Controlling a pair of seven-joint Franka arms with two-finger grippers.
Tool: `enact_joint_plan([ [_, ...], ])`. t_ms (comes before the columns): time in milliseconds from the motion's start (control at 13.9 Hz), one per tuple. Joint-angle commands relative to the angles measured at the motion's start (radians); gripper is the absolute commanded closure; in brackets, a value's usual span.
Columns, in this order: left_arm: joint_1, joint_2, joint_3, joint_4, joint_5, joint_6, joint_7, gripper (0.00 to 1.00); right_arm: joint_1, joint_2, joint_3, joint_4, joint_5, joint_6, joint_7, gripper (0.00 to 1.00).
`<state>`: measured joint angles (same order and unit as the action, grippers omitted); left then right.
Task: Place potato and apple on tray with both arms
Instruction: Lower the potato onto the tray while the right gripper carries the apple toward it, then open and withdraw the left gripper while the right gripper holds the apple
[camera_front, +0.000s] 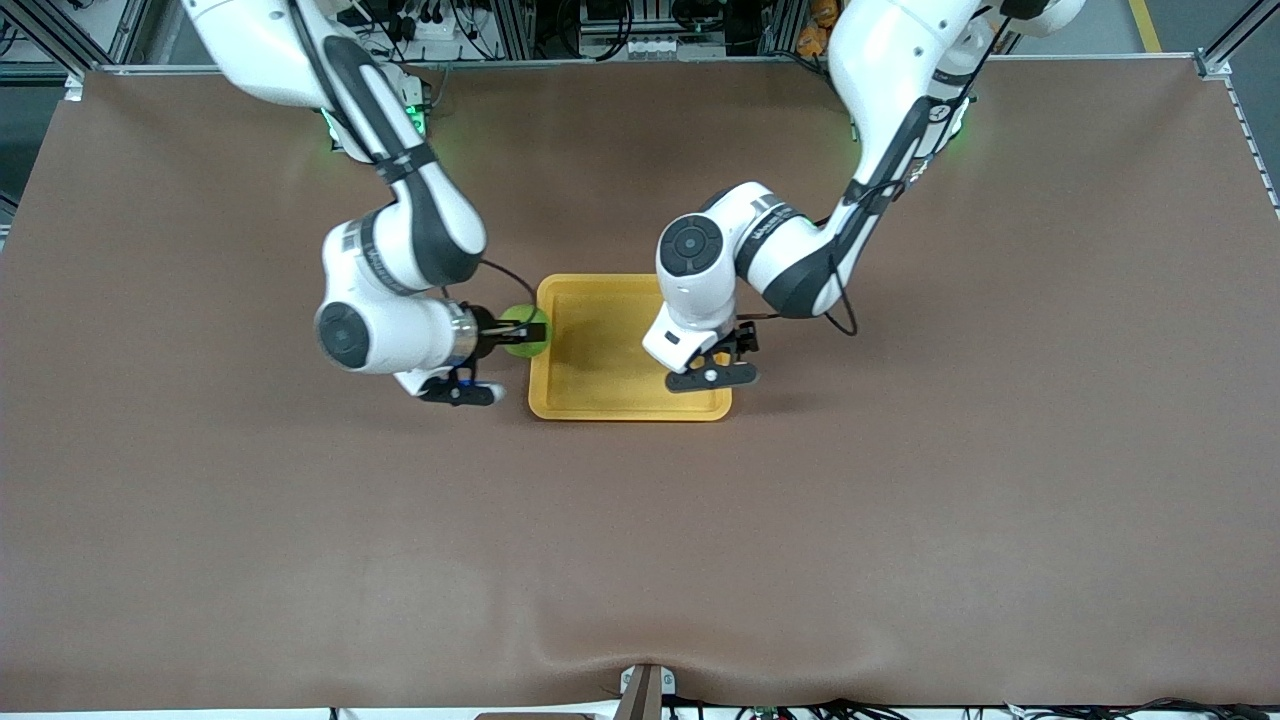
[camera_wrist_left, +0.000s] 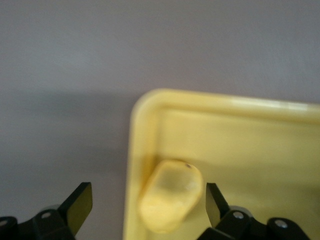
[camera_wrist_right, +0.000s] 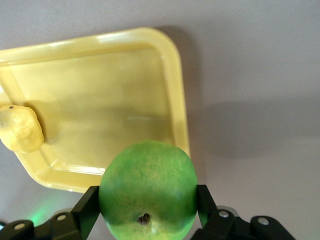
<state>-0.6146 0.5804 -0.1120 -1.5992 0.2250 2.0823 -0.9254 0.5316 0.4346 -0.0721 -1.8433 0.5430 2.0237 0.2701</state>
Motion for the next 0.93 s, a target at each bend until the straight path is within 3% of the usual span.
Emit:
enact_joint_plan([
  [0,0.042,-0.069,-0.009,0.065,-0.008,-0.158,0.045,0.0,0.066,0.009,-0.012,-0.02,0.02,0.078,0.07,0.65],
  [502,0.246,-0.273,-0.011,0.081,-0.163,-0.318,0.359,0.0,0.114,0.058,-0.014,-0.028,0.018,0.153,0.097,0.64],
  [861,0.373,-0.39,-0.009,0.081,-0.171,-0.441,0.491,0.0,0.119,0.078,-0.015,-0.024,0.006,0.194,0.097,0.63],
])
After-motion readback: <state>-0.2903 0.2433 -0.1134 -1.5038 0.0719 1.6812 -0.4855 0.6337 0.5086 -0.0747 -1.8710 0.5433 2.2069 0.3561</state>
